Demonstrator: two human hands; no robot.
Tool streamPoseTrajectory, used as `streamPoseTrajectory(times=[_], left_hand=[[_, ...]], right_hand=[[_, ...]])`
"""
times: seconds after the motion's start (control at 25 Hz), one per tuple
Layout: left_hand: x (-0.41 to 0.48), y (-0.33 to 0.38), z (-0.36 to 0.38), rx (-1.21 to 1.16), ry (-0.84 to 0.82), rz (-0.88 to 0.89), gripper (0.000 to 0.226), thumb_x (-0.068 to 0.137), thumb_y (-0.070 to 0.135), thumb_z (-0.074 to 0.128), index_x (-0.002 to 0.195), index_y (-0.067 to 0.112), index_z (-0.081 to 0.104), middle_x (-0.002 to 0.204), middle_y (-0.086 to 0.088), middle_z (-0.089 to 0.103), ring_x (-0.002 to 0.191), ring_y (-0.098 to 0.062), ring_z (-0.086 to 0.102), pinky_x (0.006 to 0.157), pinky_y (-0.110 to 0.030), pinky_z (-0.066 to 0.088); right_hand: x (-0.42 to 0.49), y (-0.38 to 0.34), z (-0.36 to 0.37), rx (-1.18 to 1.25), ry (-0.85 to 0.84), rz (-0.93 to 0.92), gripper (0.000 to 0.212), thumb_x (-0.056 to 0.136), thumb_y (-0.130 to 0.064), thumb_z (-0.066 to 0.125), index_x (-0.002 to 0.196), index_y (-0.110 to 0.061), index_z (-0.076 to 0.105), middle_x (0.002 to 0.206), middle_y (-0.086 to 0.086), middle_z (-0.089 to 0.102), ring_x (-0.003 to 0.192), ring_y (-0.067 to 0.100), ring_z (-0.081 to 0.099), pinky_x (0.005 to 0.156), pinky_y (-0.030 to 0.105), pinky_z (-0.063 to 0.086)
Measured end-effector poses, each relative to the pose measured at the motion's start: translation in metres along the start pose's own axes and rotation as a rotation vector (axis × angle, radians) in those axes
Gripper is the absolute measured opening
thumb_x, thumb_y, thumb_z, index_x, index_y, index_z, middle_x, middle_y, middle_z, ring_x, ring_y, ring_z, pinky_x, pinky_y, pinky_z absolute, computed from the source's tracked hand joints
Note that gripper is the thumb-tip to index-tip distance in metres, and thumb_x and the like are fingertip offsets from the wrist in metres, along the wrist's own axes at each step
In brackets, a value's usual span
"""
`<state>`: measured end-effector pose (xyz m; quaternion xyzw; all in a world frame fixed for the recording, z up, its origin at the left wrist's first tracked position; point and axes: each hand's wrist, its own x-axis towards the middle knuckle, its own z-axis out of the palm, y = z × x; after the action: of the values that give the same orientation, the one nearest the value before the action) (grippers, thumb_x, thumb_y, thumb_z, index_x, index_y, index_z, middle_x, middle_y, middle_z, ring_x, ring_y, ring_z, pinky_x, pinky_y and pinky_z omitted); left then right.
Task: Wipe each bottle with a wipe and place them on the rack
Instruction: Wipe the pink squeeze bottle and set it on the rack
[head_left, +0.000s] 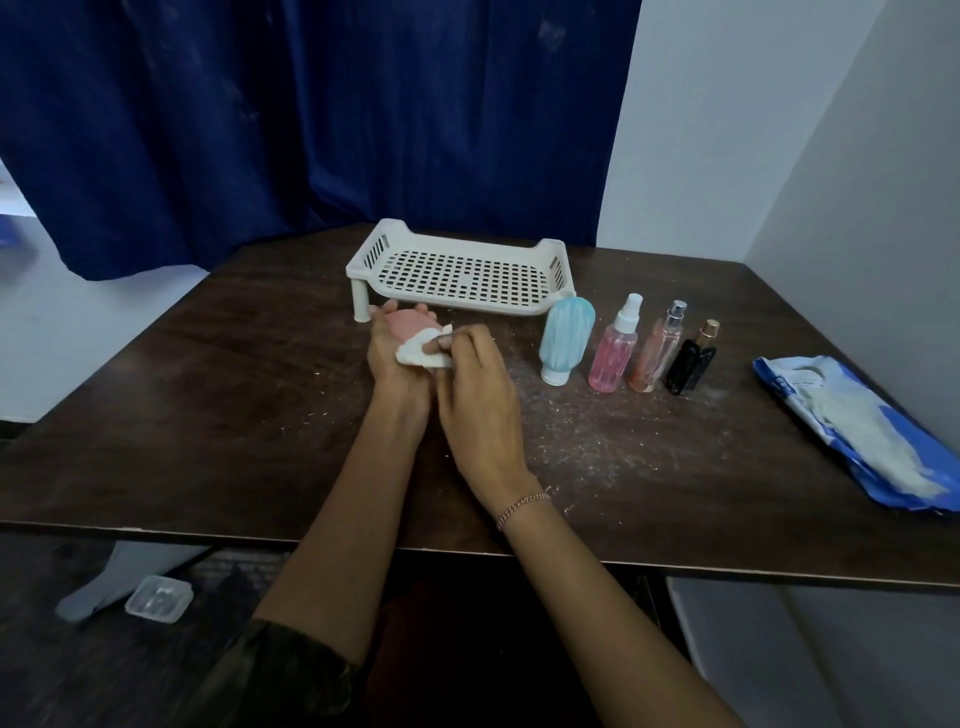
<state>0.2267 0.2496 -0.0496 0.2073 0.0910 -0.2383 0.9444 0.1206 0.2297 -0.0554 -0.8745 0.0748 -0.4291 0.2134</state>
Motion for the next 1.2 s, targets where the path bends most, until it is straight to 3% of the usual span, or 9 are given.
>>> streamPoseTrajectory(times=[0.2, 0.32, 0.44, 0.56, 0.68, 0.88, 1.0, 1.12, 1.2], left_hand=[[0.009, -0.001, 0.001, 0.146, -0.015, 0.062, 0.026, 0.097, 0.037, 0.042, 0.097, 0.018, 0.060, 0.089, -0.007, 0.060, 0.074, -0.018, 0.058, 0.066, -0.032, 0.051], [0.010, -0.001, -0.001, 0.263, -0.088, 0.116, 0.030, 0.098, 0.032, 0.041, 0.117, 0.018, 0.059, 0.101, -0.006, 0.063, 0.082, -0.017, 0.060, 0.070, -0.032, 0.052], [0.007, 0.001, -0.001, 0.272, -0.136, 0.156, 0.033, 0.099, 0.034, 0.038, 0.119, 0.018, 0.058, 0.101, -0.005, 0.064, 0.080, -0.015, 0.061, 0.067, -0.031, 0.053], [0.006, 0.000, 0.000, 0.265, -0.132, 0.185, 0.034, 0.100, 0.034, 0.035, 0.118, 0.017, 0.058, 0.099, -0.004, 0.063, 0.081, -0.015, 0.059, 0.065, -0.030, 0.052], [0.002, -0.002, 0.001, 0.397, -0.086, 0.299, 0.031, 0.100, 0.034, 0.035, 0.118, 0.020, 0.057, 0.106, -0.005, 0.062, 0.084, -0.013, 0.060, 0.064, -0.028, 0.053], [-0.004, -0.007, 0.002, 0.540, -0.121, 0.504, 0.034, 0.101, 0.030, 0.035, 0.128, 0.017, 0.052, 0.118, -0.012, 0.061, 0.093, -0.015, 0.060, 0.073, -0.025, 0.054], [-0.004, -0.009, 0.000, 0.653, -0.181, 0.615, 0.034, 0.100, 0.030, 0.037, 0.128, 0.016, 0.051, 0.112, -0.006, 0.061, 0.091, -0.014, 0.061, 0.074, -0.027, 0.054], [-0.004, -0.012, -0.001, 0.726, -0.240, 0.687, 0.031, 0.099, 0.029, 0.041, 0.127, 0.019, 0.051, 0.126, -0.004, 0.056, 0.111, -0.020, 0.058, 0.093, -0.036, 0.051], [-0.006, -0.012, 0.001, 0.759, -0.247, 0.703, 0.031, 0.099, 0.024, 0.041, 0.129, 0.020, 0.049, 0.126, 0.008, 0.054, 0.112, -0.009, 0.056, 0.096, -0.031, 0.049]], right_hand=[[0.003, 0.010, -0.004, 0.203, 0.156, 0.161, 0.015, 0.087, 0.001, 0.055, 0.097, -0.006, 0.063, 0.100, 0.005, 0.055, 0.091, 0.011, 0.056, 0.082, 0.026, 0.049], [0.012, 0.013, -0.010, 0.096, 0.068, -0.027, 0.022, 0.083, 0.003, 0.058, 0.101, -0.005, 0.067, 0.101, 0.006, 0.060, 0.094, 0.016, 0.054, 0.084, 0.021, 0.046], [0.021, 0.017, -0.013, 0.111, -0.076, -0.138, 0.025, 0.080, 0.007, 0.058, 0.098, -0.005, 0.070, 0.100, 0.005, 0.063, 0.093, 0.016, 0.056, 0.083, 0.019, 0.045], [0.024, 0.025, -0.014, 0.257, -0.030, 0.111, 0.025, 0.084, 0.006, 0.056, 0.099, -0.009, 0.069, 0.100, 0.002, 0.064, 0.088, 0.004, 0.055, 0.082, 0.014, 0.046], [0.016, 0.029, -0.008, 0.316, -0.034, 0.339, 0.022, 0.085, 0.004, 0.056, 0.100, -0.010, 0.064, 0.101, 0.003, 0.066, 0.080, 0.004, 0.058, 0.073, 0.016, 0.050], [0.008, 0.026, -0.002, 0.791, -0.047, 0.736, 0.029, 0.087, 0.010, 0.051, 0.097, -0.013, 0.037, 0.094, 0.013, 0.057, 0.063, 0.008, 0.065, 0.063, 0.023, 0.057], [0.005, 0.026, 0.001, 1.008, -0.010, 0.866, 0.036, 0.087, 0.014, 0.047, 0.088, -0.019, 0.033, 0.086, 0.015, 0.055, 0.058, 0.013, 0.066, 0.062, 0.022, 0.057], [0.005, 0.028, 0.001, 1.111, 0.001, 0.932, 0.035, 0.086, 0.014, 0.048, 0.088, -0.017, 0.033, 0.087, 0.019, 0.056, 0.058, 0.014, 0.067, 0.067, 0.025, 0.058], [0.004, 0.027, -0.001, 1.152, -0.004, 0.938, 0.033, 0.085, 0.015, 0.048, 0.088, -0.016, 0.035, 0.081, 0.014, 0.057, 0.059, 0.014, 0.067, 0.069, 0.027, 0.057]])
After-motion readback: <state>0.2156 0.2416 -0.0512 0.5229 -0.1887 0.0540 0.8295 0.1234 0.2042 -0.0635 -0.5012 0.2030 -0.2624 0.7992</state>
